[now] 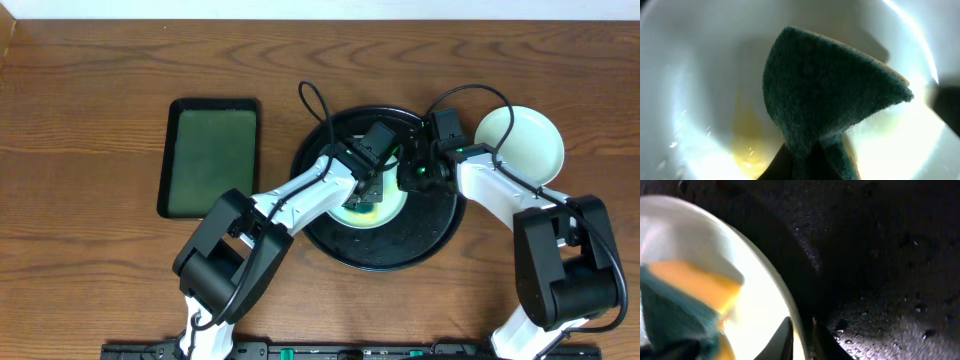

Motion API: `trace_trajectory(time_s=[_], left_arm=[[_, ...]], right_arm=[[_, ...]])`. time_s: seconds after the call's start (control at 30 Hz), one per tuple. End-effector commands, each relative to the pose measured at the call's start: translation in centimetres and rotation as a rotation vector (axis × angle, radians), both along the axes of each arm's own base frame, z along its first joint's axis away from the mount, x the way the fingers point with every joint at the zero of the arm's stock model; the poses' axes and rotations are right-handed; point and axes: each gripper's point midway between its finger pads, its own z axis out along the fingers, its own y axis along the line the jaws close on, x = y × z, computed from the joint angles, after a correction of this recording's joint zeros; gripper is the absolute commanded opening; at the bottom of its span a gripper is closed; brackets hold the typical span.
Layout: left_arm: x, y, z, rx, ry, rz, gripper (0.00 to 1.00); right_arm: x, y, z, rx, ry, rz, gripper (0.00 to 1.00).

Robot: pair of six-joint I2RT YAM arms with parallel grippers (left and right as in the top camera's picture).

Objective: Clean dirty plates on tray and stack at the side
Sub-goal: 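Scrub the green plate with the sponge in the left gripper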

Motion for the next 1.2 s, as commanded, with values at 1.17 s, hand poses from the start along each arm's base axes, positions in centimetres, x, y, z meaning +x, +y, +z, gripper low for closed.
trace_trajectory(time_s=[1.17], left_arm=[[1.9, -0.3, -0.3, -0.219, 0.025, 0.135, 0.07]], right_arm=[[-3.0, -1.6, -3.7, -0.085, 0.135, -0.010, 0.01]])
